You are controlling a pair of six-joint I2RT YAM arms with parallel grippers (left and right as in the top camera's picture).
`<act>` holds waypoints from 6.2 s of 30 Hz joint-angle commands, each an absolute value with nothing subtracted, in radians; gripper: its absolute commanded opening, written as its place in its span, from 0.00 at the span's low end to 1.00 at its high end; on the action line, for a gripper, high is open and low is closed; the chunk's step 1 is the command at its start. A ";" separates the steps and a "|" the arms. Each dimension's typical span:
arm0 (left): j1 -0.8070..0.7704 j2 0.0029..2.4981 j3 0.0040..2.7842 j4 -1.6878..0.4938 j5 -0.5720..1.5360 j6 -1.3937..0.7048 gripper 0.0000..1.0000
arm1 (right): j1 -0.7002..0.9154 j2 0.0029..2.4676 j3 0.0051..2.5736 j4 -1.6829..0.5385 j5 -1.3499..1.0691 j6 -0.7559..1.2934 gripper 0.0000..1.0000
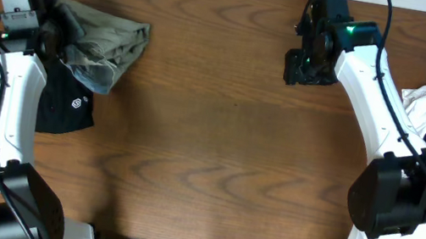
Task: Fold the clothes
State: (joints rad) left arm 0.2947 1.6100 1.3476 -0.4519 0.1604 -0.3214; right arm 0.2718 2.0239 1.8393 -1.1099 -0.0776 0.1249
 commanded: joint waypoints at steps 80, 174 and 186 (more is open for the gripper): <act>0.553 1.400 1.354 -0.669 0.146 -0.339 0.56 | 0.255 1.986 1.851 -1.103 -0.079 0.115 0.53; 0.329 1.713 1.341 -1.036 0.203 -0.069 0.61 | 0.253 1.986 1.851 -1.151 -0.077 0.070 0.88; 0.144 1.395 1.341 -0.746 0.206 -0.015 0.95 | 0.228 1.986 1.851 -1.049 -0.071 0.136 0.99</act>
State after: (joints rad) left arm 0.1776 1.3849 1.3365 -0.7822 0.2035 -0.0357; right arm 0.2619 2.0239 1.8393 -1.0790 -0.0776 0.0910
